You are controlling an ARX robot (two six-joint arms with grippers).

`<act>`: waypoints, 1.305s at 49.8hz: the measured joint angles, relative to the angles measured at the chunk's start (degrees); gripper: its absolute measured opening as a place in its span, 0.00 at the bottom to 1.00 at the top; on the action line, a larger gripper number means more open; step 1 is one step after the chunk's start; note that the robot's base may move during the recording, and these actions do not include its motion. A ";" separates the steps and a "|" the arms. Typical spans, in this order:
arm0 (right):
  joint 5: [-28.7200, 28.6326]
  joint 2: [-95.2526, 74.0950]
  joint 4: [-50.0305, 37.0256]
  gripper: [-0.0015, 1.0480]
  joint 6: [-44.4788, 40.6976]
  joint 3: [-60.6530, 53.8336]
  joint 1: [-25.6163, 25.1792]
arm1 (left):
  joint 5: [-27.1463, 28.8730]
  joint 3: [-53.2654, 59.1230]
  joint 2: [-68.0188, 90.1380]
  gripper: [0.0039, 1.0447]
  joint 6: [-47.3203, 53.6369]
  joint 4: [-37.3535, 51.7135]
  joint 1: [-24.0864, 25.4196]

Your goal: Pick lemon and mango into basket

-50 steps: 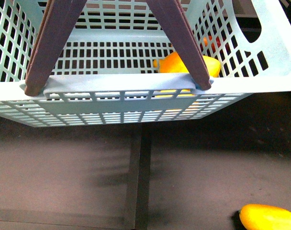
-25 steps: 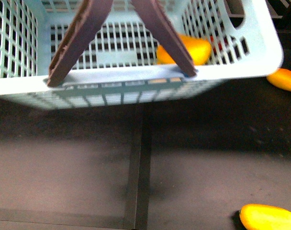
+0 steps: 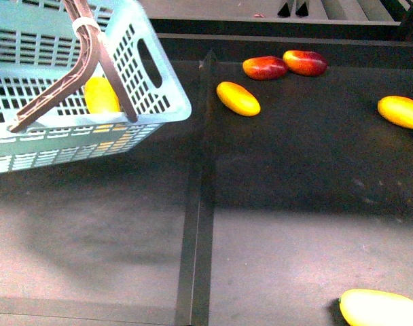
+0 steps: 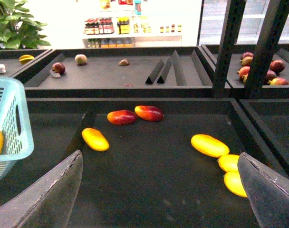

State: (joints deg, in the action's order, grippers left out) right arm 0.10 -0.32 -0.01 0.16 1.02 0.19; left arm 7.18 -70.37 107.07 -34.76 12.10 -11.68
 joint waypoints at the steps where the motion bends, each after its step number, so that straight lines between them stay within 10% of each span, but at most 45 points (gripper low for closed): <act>1: 0.00 0.00 -0.02 0.92 0.00 0.00 0.00 | -0.02 -1.01 1.36 0.08 -1.03 0.00 0.68; 20: 0.00 0.00 0.00 0.92 0.00 -0.02 0.00 | 4.28 -28.09 22.99 0.08 -30.56 -6.67 10.38; 42: 0.00 0.00 0.00 0.92 0.00 0.00 0.00 | 11.10 -19.12 20.87 0.08 -45.66 -4.55 10.62; 65: 0.00 0.00 0.00 0.92 0.00 0.00 0.00 | 19.93 -4.90 3.48 0.81 -47.32 -12.17 11.26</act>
State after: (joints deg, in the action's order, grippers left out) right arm 0.10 -0.32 -0.01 0.16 1.02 0.19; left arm 27.11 -75.26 110.54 -82.08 -0.08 -0.43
